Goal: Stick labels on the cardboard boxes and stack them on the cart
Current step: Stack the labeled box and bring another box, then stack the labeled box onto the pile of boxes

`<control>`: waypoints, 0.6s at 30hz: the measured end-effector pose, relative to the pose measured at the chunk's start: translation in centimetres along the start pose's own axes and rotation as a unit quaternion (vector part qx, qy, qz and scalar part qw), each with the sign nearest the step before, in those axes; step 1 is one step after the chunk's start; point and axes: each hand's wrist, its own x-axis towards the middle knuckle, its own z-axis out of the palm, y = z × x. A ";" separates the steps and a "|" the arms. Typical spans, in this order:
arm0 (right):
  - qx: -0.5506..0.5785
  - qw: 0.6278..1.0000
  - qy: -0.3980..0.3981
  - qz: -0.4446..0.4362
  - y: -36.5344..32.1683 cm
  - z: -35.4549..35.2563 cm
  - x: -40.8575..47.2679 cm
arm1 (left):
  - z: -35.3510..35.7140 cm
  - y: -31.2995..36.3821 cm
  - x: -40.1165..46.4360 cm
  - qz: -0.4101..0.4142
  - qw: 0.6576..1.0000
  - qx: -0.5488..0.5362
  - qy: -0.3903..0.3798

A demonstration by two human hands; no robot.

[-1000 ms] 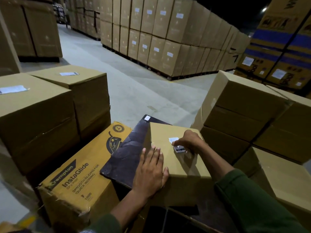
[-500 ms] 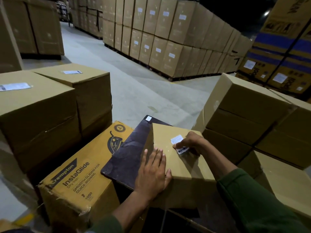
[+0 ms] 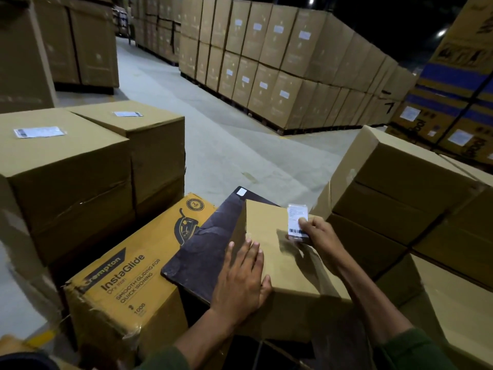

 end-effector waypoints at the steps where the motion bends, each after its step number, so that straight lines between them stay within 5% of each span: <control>1: -0.019 1.000 -0.003 -0.011 0.7 0.2 -0.3 | 0.0 0.0 0.0 0.000 1.000 0.001 0.000; 6: -0.123 0.989 -0.012 -0.082 2.8 1.2 0.5 | 0.0 -0.1 0.1 0.012 1.000 0.005 0.002; 18: -0.139 0.982 -0.054 -0.118 2.7 1.5 0.4 | -0.2 0.0 0.1 -0.005 1.000 0.009 -0.027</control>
